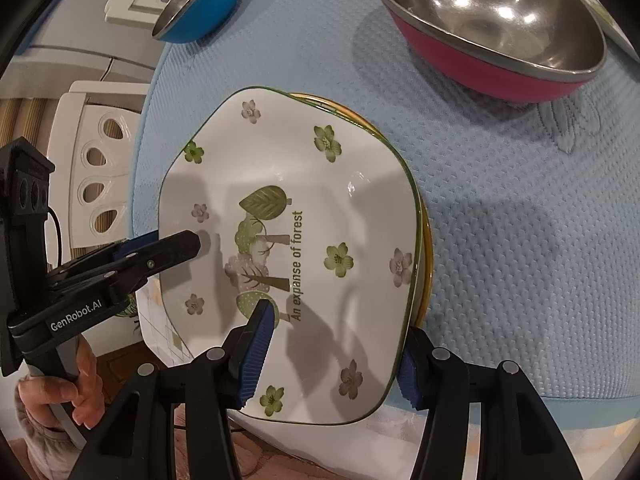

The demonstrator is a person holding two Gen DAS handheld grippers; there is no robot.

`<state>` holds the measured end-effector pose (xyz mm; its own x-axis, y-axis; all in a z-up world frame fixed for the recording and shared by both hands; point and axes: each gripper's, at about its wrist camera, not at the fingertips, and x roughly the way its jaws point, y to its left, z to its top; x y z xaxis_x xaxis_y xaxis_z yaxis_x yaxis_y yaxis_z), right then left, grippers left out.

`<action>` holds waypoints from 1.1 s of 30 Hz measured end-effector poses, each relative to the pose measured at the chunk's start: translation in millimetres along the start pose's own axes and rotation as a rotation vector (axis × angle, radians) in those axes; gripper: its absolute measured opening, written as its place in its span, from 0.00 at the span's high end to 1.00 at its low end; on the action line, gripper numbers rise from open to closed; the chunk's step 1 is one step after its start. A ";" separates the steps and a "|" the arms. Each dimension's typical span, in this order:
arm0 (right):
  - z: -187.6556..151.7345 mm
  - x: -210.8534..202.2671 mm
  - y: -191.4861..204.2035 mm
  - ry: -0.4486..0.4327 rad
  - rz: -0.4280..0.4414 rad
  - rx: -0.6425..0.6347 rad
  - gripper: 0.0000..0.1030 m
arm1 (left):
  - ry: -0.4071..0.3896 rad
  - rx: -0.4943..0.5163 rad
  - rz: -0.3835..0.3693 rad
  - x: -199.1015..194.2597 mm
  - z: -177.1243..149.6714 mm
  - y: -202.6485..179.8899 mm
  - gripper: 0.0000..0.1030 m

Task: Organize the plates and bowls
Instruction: 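Lower the square plate onto the Sunflower plate and open the left tool, then move the left tool to the hexagonal leaf-print plate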

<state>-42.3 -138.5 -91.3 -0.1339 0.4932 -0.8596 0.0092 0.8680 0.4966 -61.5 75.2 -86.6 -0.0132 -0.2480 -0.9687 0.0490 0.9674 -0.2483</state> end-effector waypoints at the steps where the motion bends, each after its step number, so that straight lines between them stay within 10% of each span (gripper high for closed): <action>1: -0.7 -1.1 -1.5 0.001 0.000 0.005 0.47 | 0.001 0.002 0.005 -0.5 -0.1 -1.3 0.63; 33: -15.8 -55.4 -29.3 -0.062 0.027 -0.055 0.45 | -0.058 -0.038 0.182 -20.5 1.4 -42.0 0.53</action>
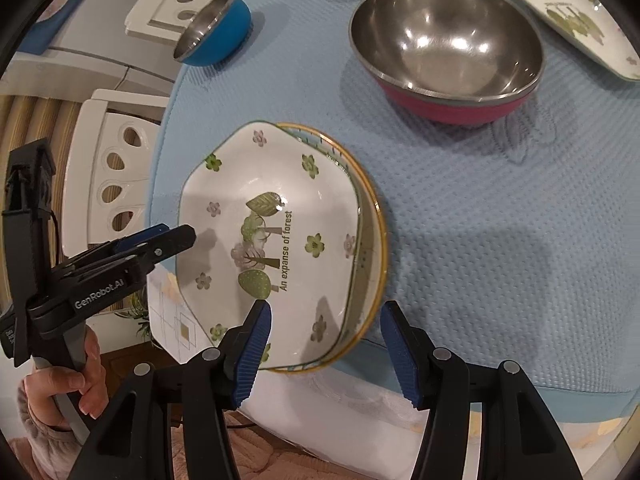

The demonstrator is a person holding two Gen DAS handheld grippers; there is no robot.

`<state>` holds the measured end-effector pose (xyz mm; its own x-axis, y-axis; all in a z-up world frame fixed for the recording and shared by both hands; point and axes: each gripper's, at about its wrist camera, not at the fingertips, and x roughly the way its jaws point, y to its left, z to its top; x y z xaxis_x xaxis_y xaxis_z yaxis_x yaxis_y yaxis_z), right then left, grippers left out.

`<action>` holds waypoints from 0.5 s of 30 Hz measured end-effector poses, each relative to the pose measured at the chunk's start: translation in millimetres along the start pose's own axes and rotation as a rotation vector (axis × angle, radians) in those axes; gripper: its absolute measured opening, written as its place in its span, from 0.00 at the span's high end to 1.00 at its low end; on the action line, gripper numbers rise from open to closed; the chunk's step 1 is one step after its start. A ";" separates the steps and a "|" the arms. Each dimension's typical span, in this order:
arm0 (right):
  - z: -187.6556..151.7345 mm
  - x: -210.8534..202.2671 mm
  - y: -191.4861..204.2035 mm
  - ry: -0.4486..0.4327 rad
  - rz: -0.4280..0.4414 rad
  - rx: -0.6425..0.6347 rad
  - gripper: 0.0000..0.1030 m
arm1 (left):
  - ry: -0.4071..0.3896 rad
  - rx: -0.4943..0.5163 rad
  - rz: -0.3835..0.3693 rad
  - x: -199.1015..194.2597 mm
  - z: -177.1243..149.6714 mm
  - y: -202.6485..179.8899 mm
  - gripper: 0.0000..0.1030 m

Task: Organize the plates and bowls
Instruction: 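Move the left tool to the hexagonal leaf-print plate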

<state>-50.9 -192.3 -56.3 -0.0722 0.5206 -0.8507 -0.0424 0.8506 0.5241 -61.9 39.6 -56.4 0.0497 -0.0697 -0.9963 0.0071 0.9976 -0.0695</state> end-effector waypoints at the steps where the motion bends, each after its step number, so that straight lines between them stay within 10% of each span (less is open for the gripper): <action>1: -0.1 -4.7 -3.4 -0.005 0.001 -0.004 0.44 | 0.003 -0.005 0.000 -1.3 0.6 -4.3 0.49; 15: 9.5 -59.4 -63.1 -0.048 0.000 -0.045 0.44 | -0.024 -0.057 -0.007 -19.8 7.9 -72.4 0.40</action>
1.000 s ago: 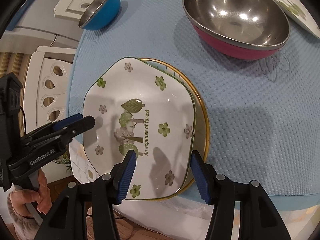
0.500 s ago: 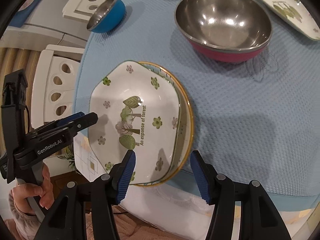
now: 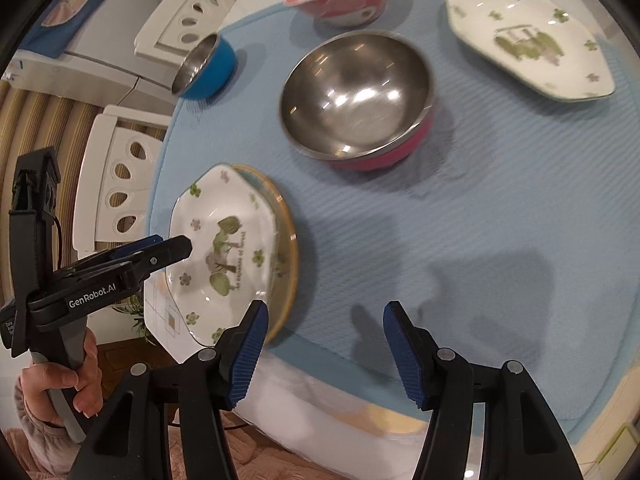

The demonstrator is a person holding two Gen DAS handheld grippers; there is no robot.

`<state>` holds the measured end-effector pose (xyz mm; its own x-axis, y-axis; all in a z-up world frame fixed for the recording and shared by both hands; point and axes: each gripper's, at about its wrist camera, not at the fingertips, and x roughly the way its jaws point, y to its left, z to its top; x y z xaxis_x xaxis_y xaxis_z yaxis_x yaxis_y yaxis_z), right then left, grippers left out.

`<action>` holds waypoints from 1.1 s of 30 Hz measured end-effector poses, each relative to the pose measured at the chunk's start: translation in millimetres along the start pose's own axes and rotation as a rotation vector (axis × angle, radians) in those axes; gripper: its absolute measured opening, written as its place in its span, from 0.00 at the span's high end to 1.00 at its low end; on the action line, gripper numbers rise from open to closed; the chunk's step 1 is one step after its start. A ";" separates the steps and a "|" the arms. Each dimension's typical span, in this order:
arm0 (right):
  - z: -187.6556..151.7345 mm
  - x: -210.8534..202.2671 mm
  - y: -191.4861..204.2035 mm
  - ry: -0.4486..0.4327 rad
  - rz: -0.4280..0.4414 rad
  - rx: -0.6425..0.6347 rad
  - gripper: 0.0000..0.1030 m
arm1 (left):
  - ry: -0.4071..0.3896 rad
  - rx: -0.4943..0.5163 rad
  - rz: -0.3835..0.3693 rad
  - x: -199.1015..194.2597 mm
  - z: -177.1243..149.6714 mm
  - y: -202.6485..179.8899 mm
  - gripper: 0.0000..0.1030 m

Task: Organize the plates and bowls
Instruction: 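Move the left tool to the hexagonal leaf-print plate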

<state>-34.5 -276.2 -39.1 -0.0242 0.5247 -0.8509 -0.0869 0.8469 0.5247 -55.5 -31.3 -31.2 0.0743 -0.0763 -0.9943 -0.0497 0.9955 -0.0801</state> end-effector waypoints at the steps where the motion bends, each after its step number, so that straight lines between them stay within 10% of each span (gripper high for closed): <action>1: 1.7 -4.7 -4.3 -0.006 0.003 0.001 0.44 | -0.005 0.001 0.000 -0.4 2.3 -3.0 0.38; 17: 46.8 -80.7 -70.7 -0.102 -0.079 -0.079 0.43 | -0.060 0.038 -0.071 -16.1 37.7 -108.0 0.37; 33: 131.1 -124.4 -131.0 -0.216 -0.078 -0.001 0.28 | -0.105 0.111 -0.069 -2.2 141.1 -193.1 0.37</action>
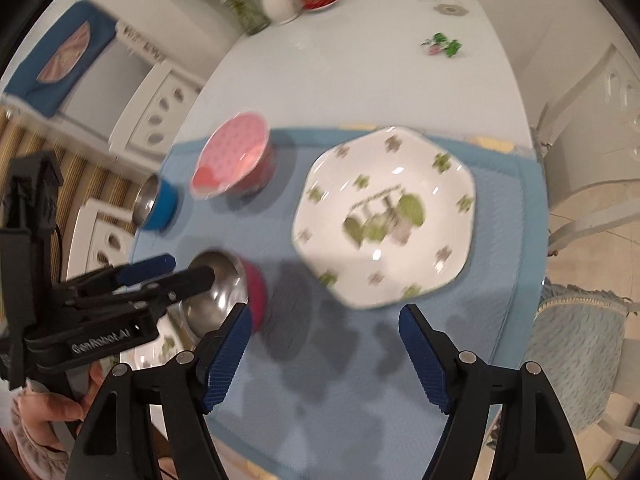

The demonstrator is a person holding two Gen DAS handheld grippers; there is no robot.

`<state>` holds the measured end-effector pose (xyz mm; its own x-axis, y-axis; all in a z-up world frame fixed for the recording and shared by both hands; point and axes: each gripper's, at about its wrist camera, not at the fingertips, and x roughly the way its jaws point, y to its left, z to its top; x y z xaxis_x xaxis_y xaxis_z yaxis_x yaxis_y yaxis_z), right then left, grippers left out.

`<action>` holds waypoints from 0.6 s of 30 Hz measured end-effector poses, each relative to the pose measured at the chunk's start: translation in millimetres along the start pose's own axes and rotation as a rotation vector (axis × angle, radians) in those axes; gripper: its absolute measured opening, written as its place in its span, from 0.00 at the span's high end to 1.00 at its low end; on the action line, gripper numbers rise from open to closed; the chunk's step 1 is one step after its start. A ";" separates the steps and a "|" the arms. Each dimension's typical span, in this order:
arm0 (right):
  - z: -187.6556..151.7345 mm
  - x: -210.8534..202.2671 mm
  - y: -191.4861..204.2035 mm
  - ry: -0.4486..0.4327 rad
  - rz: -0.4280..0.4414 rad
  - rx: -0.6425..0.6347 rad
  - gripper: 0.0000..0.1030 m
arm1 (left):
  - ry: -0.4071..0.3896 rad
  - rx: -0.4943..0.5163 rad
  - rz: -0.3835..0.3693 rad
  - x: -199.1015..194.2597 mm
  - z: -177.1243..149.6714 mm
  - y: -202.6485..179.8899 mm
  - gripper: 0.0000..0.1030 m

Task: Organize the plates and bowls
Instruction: 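Move the left tool to the hexagonal leaf-print plate, then grasp the hexagonal plate rim with the left tool and lift it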

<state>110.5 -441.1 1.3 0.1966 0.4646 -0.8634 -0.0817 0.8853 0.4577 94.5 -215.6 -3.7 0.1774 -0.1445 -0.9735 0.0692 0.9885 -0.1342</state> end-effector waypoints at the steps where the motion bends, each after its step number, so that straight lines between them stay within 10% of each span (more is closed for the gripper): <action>1: 8.1 2.0 -10.2 -0.010 -0.004 0.025 0.28 | 0.007 -0.001 -0.004 5.9 5.1 -1.6 0.37; 18: 64.4 73.8 -101.1 -0.040 -0.033 0.189 0.28 | 0.129 0.024 0.014 98.4 54.3 -31.1 0.37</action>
<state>196.2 -497.6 -95.0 0.2355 0.4309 -0.8711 0.1096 0.8788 0.4644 163.1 -262.9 -85.3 0.0508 -0.1227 -0.9911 0.0909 0.9889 -0.1177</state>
